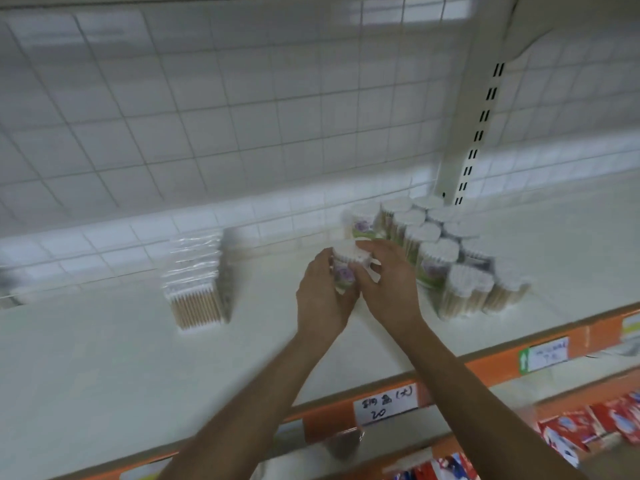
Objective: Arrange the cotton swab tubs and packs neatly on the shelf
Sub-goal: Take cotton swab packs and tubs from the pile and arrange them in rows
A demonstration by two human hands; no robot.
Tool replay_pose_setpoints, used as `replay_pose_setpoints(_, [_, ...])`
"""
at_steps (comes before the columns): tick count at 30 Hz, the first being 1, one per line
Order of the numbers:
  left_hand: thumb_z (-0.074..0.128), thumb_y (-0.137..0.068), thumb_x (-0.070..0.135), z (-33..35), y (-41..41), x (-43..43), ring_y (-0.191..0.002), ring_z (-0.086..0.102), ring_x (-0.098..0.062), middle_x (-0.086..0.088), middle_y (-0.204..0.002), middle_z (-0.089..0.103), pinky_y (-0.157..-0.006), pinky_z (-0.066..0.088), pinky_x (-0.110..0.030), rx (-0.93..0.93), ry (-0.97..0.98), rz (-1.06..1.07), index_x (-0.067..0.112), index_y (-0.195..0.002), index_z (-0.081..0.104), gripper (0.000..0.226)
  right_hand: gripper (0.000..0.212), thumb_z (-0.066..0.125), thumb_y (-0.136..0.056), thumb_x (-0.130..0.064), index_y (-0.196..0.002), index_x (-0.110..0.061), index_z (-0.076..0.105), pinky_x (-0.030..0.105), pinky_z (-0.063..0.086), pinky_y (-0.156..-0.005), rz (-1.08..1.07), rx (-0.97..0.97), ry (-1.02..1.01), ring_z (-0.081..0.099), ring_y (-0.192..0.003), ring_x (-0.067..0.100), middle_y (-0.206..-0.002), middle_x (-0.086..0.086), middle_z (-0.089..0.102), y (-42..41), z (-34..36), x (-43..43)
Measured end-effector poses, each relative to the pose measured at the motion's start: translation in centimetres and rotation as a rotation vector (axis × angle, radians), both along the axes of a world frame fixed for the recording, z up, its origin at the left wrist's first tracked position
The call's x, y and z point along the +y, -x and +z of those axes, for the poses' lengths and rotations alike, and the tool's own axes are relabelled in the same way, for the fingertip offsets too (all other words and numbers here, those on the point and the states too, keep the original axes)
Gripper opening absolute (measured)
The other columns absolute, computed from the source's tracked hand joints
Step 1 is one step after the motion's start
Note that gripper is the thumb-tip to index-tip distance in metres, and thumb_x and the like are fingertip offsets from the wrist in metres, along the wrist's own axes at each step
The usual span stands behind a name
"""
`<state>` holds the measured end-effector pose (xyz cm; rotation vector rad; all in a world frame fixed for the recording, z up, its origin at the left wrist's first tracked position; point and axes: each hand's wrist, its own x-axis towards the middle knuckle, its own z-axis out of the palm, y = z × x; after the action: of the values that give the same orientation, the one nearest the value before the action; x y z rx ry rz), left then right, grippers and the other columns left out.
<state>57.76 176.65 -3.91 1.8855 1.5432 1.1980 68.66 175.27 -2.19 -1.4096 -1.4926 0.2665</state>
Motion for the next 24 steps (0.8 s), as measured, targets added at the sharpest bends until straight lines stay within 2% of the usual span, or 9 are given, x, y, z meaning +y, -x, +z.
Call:
replay_pose_setpoints(2, [0.068,-0.075,0.028,-0.1,-1.6,1.0,-0.095,0.063,-0.020,0.001,-0.105,0.065,-0.082,0.053,-0.043,-0.056,0.057,0.007,0.019,-0.115,0.052,0.044,0.038,0.064,-0.085,-0.011,-0.122,-0.010,0.059,0.026,0.041,-0.098,-0.020,-0.046,0.055,0.050,-0.117,0.024,-0.130,0.012,0.048,-1.0,-0.1,0.8])
replay_pose_setpoints(4, [0.063,-0.079,0.024,-0.3,-2.9,2.0,-0.099,0.062,-0.021,0.001,-0.109,0.064,-0.085,0.053,-0.043,-0.066,0.092,-0.009,0.020,-0.118,0.051,0.041,0.043,0.060,-0.088,-0.016,-0.130,-0.011,0.052,0.012,0.025,-0.097,-0.035,-0.088,0.119,0.041,-0.126,0.023,-0.139,0.013,0.038,-1.6,-0.4,1.2])
replay_pose_setpoints(6, [0.060,-0.084,0.018,-0.3,-4.0,2.8,-0.105,0.060,-0.022,-0.003,-0.115,0.061,-0.090,0.050,-0.040,-0.044,0.114,-0.016,0.017,-0.124,0.049,0.041,0.048,0.056,-0.090,-0.017,-0.137,-0.012,0.044,0.015,0.025,-0.098,-0.042,-0.091,0.160,0.035,-0.131,0.024,-0.145,0.013,0.029,-2.0,-0.7,1.4])
replay_pose_setpoints(9, [0.048,-0.079,0.036,-0.5,-5.3,3.9,-0.097,0.062,-0.021,-0.002,-0.108,0.063,-0.084,0.052,-0.043,-0.037,0.100,-0.036,0.015,-0.115,0.049,0.042,0.055,0.051,-0.092,-0.015,-0.143,-0.013,0.033,0.023,0.029,-0.105,-0.036,-0.079,0.203,0.029,-0.135,0.024,-0.150,0.014,0.020,-2.6,-0.9,1.6])
replay_pose_setpoints(12, [0.051,-0.079,0.038,-1.2,-6.1,5.2,-0.094,0.063,-0.018,0.000,-0.107,0.065,-0.081,0.053,-0.042,-0.006,0.087,-0.025,0.016,-0.114,0.050,0.042,0.057,0.049,-0.093,-0.015,-0.146,-0.011,0.027,0.026,0.030,-0.107,-0.035,-0.050,0.227,0.029,-0.135,0.026,-0.150,0.016,0.018,-2.8,-0.8,2.1])
replay_pose_setpoints(15, [0.060,-0.087,0.029,-1.5,-6.6,6.5,-0.094,0.063,-0.019,-0.001,-0.106,0.065,-0.080,0.052,-0.042,0.041,0.062,-0.002,0.014,-0.113,0.050,0.032,0.058,0.045,-0.095,-0.015,-0.147,-0.008,0.021,0.025,0.027,-0.107,-0.034,-0.070,0.250,0.025,-0.137,0.026,-0.151,0.016,0.015,-2.9,-0.4,2.6])
replay_pose_setpoints(24, [0.061,-0.085,0.022,-2.3,-7.4,8.7,-0.096,0.062,-0.022,-0.001,-0.107,0.064,-0.082,0.051,-0.043,0.072,0.055,0.035,0.016,-0.122,0.047,0.041,0.055,0.044,-0.094,-0.014,-0.145,-0.005,0.025,0.021,0.024,-0.104,-0.032,-0.113,0.259,0.028,-0.133,0.025,-0.145,0.016,0.024,-3.5,-0.2,3.8])
